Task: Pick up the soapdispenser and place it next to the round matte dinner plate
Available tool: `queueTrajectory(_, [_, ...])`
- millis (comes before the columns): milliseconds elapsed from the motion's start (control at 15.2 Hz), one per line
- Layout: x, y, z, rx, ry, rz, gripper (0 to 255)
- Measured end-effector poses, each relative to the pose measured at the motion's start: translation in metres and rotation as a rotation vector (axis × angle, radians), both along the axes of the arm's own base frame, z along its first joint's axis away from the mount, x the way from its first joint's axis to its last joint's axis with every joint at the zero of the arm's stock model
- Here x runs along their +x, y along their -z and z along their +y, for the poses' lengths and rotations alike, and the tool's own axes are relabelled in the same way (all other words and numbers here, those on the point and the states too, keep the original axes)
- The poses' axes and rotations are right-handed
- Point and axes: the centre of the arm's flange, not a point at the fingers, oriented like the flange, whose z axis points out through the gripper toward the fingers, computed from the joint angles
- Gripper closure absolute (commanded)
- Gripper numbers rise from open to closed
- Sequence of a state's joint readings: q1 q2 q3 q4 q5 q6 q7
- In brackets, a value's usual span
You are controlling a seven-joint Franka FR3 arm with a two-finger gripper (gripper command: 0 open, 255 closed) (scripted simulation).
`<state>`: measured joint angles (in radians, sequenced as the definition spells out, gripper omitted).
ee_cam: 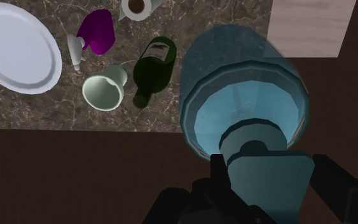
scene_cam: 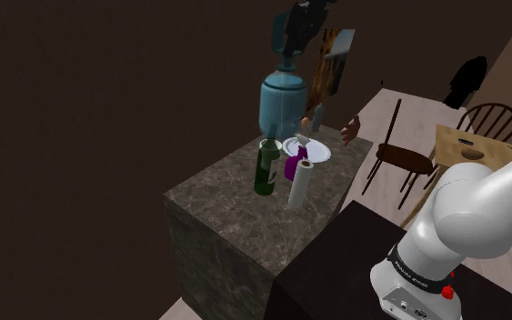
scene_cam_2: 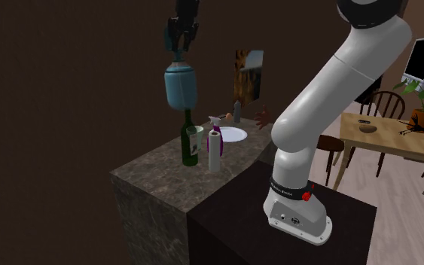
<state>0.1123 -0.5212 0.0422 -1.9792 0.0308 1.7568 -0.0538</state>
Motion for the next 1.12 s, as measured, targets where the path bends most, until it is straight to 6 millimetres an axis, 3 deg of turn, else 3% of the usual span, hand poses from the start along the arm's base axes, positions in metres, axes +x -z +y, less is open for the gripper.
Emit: queueTrajectory(1122, [-0.018,-0.004,-0.216,0.001,0.001,0.000,255])
